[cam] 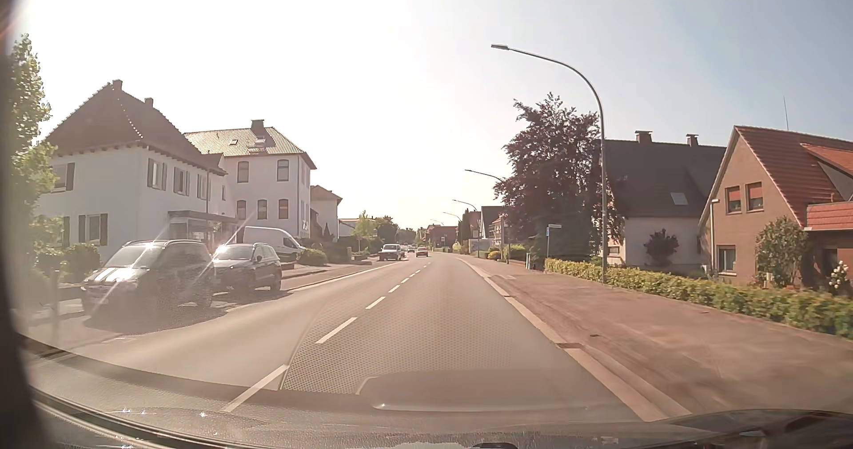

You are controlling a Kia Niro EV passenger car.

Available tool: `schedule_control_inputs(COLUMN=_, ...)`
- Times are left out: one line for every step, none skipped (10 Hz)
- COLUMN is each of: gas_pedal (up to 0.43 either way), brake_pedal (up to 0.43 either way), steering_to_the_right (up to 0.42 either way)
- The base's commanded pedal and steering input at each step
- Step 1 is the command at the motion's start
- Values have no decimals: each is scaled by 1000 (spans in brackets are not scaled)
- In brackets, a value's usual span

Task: Follow the waypoints while adhering to traffic rules and regulations

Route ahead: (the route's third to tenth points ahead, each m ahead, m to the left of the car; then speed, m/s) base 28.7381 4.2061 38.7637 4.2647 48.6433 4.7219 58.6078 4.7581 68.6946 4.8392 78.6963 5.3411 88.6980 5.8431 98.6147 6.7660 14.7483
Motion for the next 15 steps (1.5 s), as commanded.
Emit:
schedule_control_inputs(gas_pedal=169, brake_pedal=0, steering_to_the_right=-2)
schedule_control_inputs(gas_pedal=177, brake_pedal=0, steering_to_the_right=-2)
schedule_control_inputs(gas_pedal=177, brake_pedal=0, steering_to_the_right=-2)
schedule_control_inputs(gas_pedal=177, brake_pedal=0, steering_to_the_right=-2)
schedule_control_inputs(gas_pedal=177, brake_pedal=0, steering_to_the_right=-2)
schedule_control_inputs(gas_pedal=177, brake_pedal=0, steering_to_the_right=-2)
schedule_control_inputs(gas_pedal=177, brake_pedal=0, steering_to_the_right=-2)
schedule_control_inputs(gas_pedal=177, brake_pedal=0, steering_to_the_right=-2)
schedule_control_inputs(gas_pedal=177, brake_pedal=0, steering_to_the_right=-2)
schedule_control_inputs(gas_pedal=177, brake_pedal=0, steering_to_the_right=-2)
schedule_control_inputs(gas_pedal=177, brake_pedal=0, steering_to_the_right=-2)
schedule_control_inputs(gas_pedal=169, brake_pedal=0, steering_to_the_right=-2)
schedule_control_inputs(gas_pedal=169, brake_pedal=0, steering_to_the_right=-2)
schedule_control_inputs(gas_pedal=169, brake_pedal=0, steering_to_the_right=-2)
schedule_control_inputs(gas_pedal=169, brake_pedal=0, steering_to_the_right=-3)
